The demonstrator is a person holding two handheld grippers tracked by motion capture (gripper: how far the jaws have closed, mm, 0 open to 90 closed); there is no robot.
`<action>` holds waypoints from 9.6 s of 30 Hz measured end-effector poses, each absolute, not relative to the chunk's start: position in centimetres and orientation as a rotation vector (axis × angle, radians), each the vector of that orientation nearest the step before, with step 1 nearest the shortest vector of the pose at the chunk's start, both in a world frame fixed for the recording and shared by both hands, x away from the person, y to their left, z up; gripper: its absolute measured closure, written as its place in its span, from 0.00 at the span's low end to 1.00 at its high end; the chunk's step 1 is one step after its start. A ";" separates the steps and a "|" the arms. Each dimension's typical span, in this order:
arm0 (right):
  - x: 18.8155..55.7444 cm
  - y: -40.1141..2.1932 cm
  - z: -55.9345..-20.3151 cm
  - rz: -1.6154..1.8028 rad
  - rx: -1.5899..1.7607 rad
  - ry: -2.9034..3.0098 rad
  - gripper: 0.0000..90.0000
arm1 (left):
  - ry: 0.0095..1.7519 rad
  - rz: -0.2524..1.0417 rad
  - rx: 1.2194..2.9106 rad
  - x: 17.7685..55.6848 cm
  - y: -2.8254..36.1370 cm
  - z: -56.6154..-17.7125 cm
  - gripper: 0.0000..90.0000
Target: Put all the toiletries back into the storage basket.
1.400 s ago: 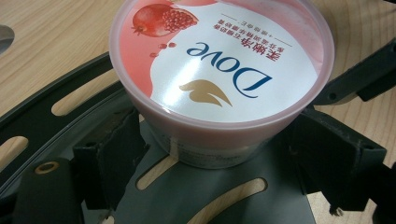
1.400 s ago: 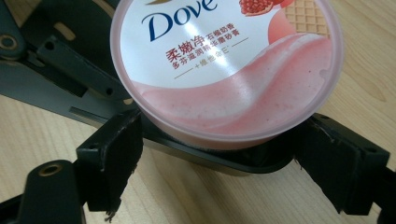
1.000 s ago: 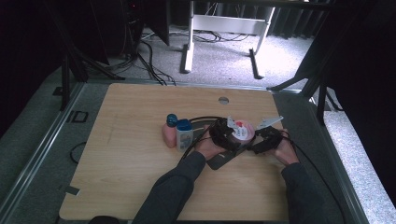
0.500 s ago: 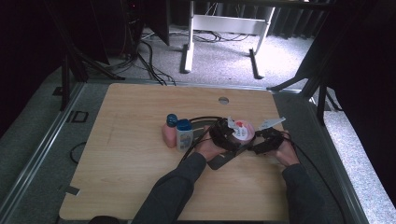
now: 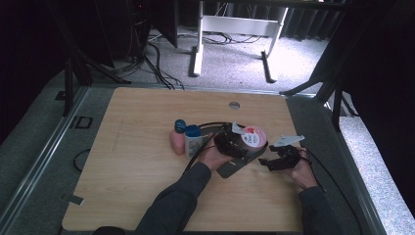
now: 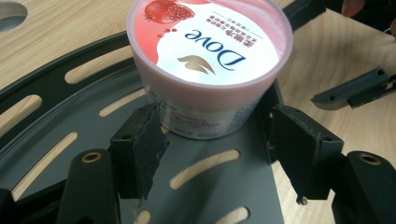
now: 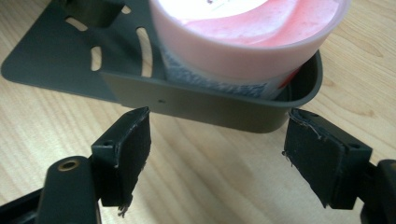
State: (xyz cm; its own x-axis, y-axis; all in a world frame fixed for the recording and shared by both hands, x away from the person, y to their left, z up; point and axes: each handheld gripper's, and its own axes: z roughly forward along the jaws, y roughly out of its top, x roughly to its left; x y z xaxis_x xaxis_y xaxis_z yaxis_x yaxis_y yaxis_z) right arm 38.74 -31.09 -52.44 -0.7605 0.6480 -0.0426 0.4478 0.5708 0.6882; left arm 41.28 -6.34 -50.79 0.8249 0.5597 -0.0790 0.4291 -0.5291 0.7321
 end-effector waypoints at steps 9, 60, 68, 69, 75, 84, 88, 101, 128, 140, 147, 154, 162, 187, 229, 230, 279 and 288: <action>35.5 -30.5 -53.5 0.944 0.876 2.510 0.26 | 0.716 0.200 2.202 39.8 -5.2 -50.3 0.47; 31.8 -30.4 -56.0 1.049 0.980 2.457 0.17 | 0.574 0.198 2.233 34.2 -1.1 -46.9 0.52; 31.8 -30.3 -56.0 1.046 0.968 2.469 0.15 | 0.585 0.212 2.235 33.7 -0.2 -46.4 0.51; 31.8 -30.3 -56.0 1.046 0.968 2.469 0.15 | 0.589 0.215 2.234 33.7 0.0 -46.3 0.51; 31.8 -30.3 -56.0 1.047 0.969 2.469 0.15 | 0.578 0.207 2.233 33.5 0.6 -45.9 0.51; 31.8 -30.3 -56.0 1.047 0.970 2.469 0.15 | 0.564 0.214 2.224 32.9 1.6 -45.5 0.51; 31.8 -30.3 -56.0 1.047 0.970 2.469 0.15 | 0.560 0.227 2.226 32.8 2.2 -45.3 0.51; 31.8 -30.3 -56.0 1.047 0.972 2.469 0.15 | 0.550 0.256 2.215 32.1 3.7 -44.3 0.50; 31.8 -30.3 -56.0 1.048 0.971 2.467 0.15 | 0.589 0.298 2.180 33.6 6.8 -42.3 0.45; 31.8 -30.3 -56.0 1.047 0.971 2.468 0.15 | 0.580 0.327 2.198 34.4 7.0 -41.4 0.45; 31.8 -30.3 -56.0 1.048 0.971 2.468 0.15 | 0.581 0.351 2.195 35.3 7.2 -40.7 0.43; 31.8 -30.3 -56.0 1.048 0.971 2.468 0.15 | 0.590 0.387 2.187 36.3 7.1 -40.0 0.35; 31.8 -30.3 -56.0 1.048 0.970 2.468 0.15 | 0.622 0.433 2.197 37.4 7.2 -40.0 0.31; 31.8 -30.3 -56.0 1.047 0.971 2.468 0.15 | 0.746 0.344 2.344 39.5 7.8 -41.6 0.60; 31.8 -30.3 -56.0 1.048 0.968 2.469 0.15 | 0.659 0.252 2.513 39.2 6.1 -43.2 0.52; 31.8 -30.3 -56.0 1.048 0.969 2.469 0.15 | 0.654 0.248 2.521 39.2 6.0 -43.2 0.52; 31.8 -30.3 -56.0 1.047 0.970 2.470 0.15 | 0.583 0.217 2.685 38.9 4.7 -45.3 0.57; 31.8 -30.3 -56.0 1.047 0.971 2.470 0.15 | 0.581 0.204 2.682 39.0 4.8 -45.3 0.58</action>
